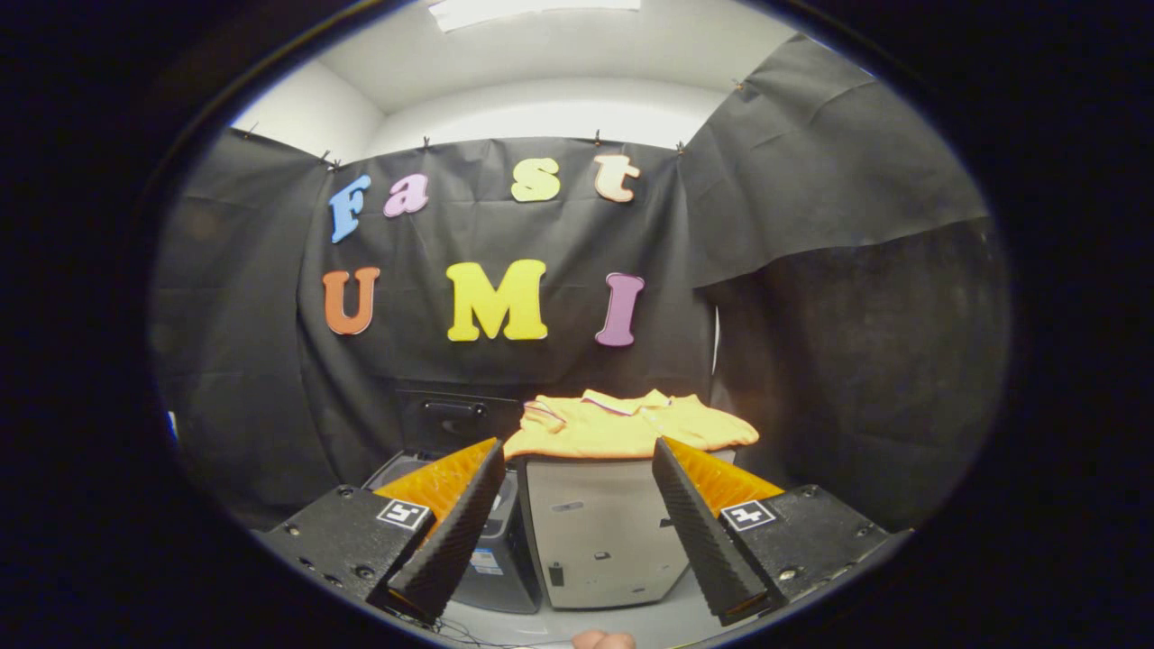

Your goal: Put the clothes into the washing machine and then close the washing machine lid.

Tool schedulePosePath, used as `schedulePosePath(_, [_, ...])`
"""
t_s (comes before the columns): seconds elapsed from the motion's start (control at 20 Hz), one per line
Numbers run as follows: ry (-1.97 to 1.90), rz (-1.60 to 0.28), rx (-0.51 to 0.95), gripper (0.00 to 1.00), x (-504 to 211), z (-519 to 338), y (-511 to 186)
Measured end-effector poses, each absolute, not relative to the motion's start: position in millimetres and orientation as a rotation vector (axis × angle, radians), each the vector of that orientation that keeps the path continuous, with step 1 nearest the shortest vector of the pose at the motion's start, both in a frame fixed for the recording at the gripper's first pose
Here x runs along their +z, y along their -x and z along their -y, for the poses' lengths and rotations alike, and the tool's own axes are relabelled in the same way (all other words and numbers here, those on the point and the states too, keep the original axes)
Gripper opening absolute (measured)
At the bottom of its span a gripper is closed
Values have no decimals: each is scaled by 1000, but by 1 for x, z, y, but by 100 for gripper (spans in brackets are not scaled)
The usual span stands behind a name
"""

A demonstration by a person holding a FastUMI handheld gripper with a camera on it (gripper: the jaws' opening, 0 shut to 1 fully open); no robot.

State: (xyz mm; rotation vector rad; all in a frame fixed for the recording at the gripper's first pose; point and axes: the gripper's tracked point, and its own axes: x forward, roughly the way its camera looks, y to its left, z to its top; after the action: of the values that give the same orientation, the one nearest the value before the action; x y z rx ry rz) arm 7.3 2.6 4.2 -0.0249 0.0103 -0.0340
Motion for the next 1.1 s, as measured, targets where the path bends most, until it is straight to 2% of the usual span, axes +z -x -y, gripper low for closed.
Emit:
schedulePosePath(0.5, [15, -83, -110, 100, 21, 45, -64])
schedulePosePath(0.85, [28, -125, -119, 100, 31, 83, -153])
schedulePosePath(1.1, [52, -246, -81, 100, 17, 94, -238])
